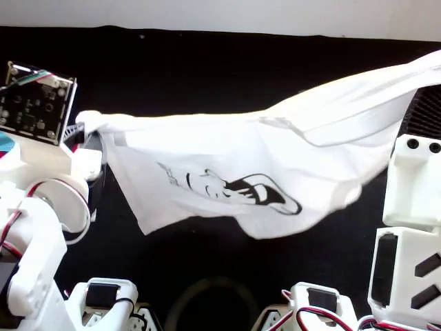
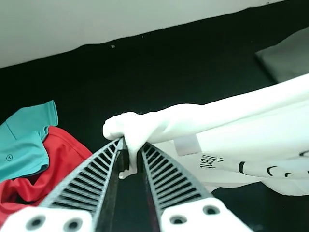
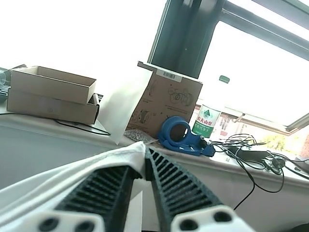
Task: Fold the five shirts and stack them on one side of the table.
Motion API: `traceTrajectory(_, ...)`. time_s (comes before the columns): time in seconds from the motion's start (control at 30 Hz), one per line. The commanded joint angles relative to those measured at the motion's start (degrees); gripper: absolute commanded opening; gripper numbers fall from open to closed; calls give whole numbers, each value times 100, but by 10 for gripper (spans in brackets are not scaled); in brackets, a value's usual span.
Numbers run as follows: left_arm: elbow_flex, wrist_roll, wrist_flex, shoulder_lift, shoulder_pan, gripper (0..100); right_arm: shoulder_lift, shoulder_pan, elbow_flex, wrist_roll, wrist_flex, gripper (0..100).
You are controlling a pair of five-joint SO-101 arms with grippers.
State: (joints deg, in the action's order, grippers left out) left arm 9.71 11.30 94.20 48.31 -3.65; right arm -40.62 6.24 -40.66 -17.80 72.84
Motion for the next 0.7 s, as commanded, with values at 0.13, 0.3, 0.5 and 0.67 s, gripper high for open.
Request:
traceTrajectory(0.13,-505,44,62,13,-75,9,-523,-13,-110,-440,-22,6)
traceTrajectory(0.3,119,44,70,479,-75,9,-831,-13,-110,-448,207,6)
traceTrajectory(0.5,453,44,70,1165,-215,9,-1103,-13,-136,-448,215,6)
traceTrajectory(0.67,426,53,70,1499,-567,9,-1235,-13,-110,-448,189,6)
